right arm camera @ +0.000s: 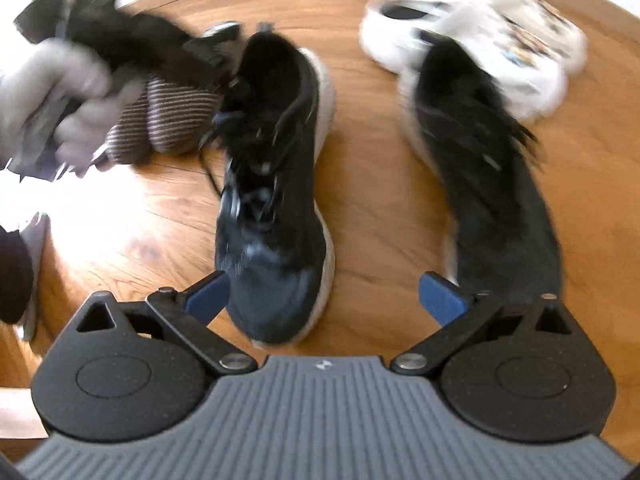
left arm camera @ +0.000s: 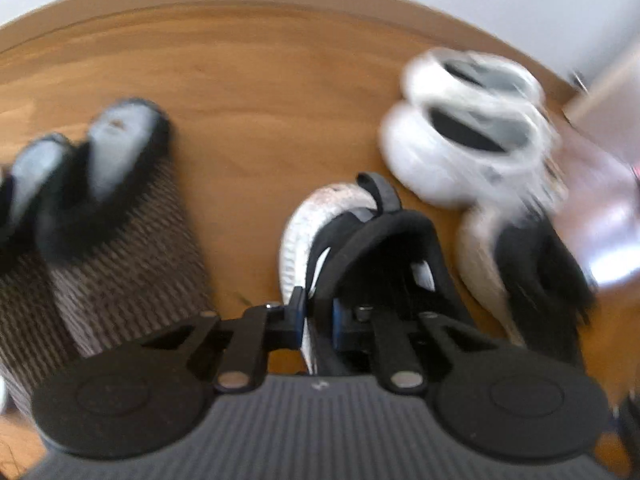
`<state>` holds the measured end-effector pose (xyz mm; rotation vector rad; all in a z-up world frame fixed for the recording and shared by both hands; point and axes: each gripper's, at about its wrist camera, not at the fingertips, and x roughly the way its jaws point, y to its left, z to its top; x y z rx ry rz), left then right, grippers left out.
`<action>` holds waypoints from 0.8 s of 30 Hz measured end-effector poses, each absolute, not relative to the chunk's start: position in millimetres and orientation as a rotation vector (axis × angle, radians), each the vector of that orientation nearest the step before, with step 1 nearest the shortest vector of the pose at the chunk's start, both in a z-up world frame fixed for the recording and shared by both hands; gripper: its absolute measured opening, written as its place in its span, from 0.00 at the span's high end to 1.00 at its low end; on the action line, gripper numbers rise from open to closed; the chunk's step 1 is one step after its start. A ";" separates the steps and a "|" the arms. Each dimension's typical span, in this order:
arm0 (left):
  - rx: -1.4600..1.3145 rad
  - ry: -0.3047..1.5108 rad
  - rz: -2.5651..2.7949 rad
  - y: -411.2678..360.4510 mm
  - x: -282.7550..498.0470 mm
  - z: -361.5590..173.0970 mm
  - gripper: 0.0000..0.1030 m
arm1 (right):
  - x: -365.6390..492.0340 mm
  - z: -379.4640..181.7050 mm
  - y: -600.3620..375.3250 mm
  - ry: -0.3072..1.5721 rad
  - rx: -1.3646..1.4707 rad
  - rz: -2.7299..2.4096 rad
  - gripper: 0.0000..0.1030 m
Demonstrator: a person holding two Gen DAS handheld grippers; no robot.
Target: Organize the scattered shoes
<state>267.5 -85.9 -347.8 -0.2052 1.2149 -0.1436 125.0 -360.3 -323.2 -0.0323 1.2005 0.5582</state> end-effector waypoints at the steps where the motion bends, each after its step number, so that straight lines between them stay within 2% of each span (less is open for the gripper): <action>1: -0.221 1.220 -0.156 -80.8 274.4 -350.9 0.85 | 132.9 -323.2 -347.1 1.188 -0.044 0.576 0.01; 3: -0.278 1.252 -0.201 -70.6 284.9 -357.7 0.82 | 153.1 -323.6 -315.9 1.151 -0.063 0.597 0.01; 5: -0.294 1.252 -0.227 -63.4 288.5 -354.0 0.68 | 168.8 -327.3 -297.9 1.135 -0.052 0.592 0.01; 6: -0.300 1.236 -0.241 -57.7 288.8 -347.1 0.54 | 181.0 -332.4 -284.8 1.134 -0.043 0.578 0.01; 7: -0.310 1.211 -0.257 -50.0 288.6 -337.3 0.48 | 185.8 -334.7 -279.6 1.134 -0.040 0.569 0.01; 13: -0.331 1.090 -0.271 -15.1 297.3 -300.6 0.46 | 224.8 -373.0 -242.7 1.182 0.030 0.488 0.01; 14: -0.328 1.070 -0.257 -10.8 300.3 -299.0 0.46 | 229.1 -381.1 -238.6 1.188 0.028 0.484 0.05; 15: -0.332 1.055 -0.244 -8.2 303.5 -299.0 0.46 | 235.1 -392.2 -233.6 1.208 0.021 0.508 0.15; 16: -0.339 1.039 -0.227 -4.5 307.2 -298.9 0.46 | 239.1 -397.6 -230.9 1.218 0.013 0.539 0.33; 21: -0.412 0.987 -0.164 25.8 316.5 -295.6 0.46 | 257.3 -396.6 -220.0 1.194 -0.030 0.624 0.45; 24: -0.413 0.979 -0.161 32.8 315.0 -294.6 0.46 | 272.1 -395.2 -210.4 1.178 -0.023 0.635 0.49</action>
